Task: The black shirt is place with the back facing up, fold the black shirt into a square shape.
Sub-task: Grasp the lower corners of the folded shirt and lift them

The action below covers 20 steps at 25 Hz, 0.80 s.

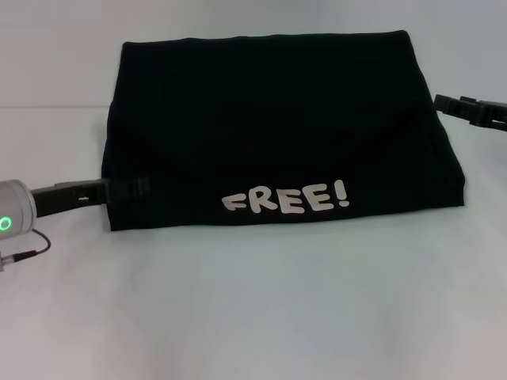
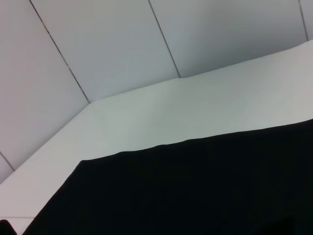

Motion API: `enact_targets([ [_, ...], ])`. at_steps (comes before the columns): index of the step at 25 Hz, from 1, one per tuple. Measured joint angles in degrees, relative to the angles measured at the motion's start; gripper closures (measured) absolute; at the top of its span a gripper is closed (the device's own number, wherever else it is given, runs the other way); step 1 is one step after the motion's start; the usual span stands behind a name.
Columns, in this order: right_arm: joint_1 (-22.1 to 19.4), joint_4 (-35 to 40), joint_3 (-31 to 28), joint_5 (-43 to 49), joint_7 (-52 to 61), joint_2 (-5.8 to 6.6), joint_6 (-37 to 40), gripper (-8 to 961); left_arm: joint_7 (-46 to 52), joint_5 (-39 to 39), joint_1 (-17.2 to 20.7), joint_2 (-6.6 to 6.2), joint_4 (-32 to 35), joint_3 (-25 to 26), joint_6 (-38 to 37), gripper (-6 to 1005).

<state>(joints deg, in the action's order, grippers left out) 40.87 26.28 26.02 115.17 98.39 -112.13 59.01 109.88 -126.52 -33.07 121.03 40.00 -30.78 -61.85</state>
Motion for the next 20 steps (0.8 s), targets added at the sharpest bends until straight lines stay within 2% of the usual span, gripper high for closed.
enact_targets([
  [10, 0.3, 0.1, 0.0, 0.0, 0.0, -0.25, 0.0, 326, 0.4, -1.2, 0.0, 0.00, -1.8, 0.0, 3.3, 108],
  [20, 0.3, 0.2, 0.0, 0.0, -0.3, -0.12, -0.6, 326, 0.4, -2.2, 0.5, 0.17, -1.8, 0.0, -0.3, 108],
])
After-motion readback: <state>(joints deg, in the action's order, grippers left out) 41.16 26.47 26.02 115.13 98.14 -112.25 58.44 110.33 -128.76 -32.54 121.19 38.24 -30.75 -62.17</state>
